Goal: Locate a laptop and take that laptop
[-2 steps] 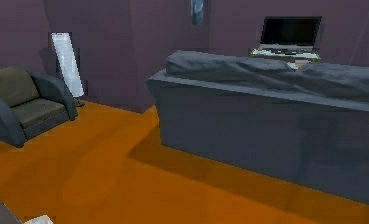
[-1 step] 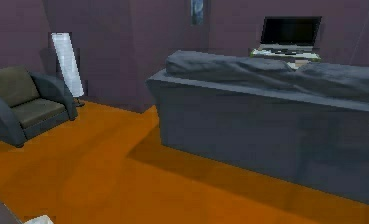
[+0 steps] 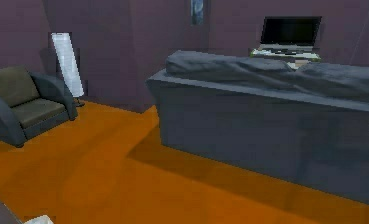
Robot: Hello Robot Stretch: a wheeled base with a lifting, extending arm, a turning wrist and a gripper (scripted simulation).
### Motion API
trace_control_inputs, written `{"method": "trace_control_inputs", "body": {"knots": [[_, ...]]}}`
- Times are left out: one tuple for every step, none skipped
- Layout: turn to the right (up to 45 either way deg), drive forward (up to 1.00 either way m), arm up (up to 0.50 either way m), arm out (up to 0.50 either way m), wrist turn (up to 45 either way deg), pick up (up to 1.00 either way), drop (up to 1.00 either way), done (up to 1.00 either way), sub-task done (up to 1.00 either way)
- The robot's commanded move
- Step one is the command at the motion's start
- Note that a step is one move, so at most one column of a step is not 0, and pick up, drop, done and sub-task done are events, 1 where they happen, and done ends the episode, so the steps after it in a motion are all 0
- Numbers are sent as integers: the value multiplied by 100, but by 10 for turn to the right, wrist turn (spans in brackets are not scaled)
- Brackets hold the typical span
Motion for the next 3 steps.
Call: {"method": "trace_control_inputs", "body": {"knots": [[0, 0, 0, 0, 450, 0, 0, 0, 0], [0, 0, 0, 0, 450, 0, 0, 0, 0], [0, 0, -30, 0, 0, 0, 0, 0, 0]]}}
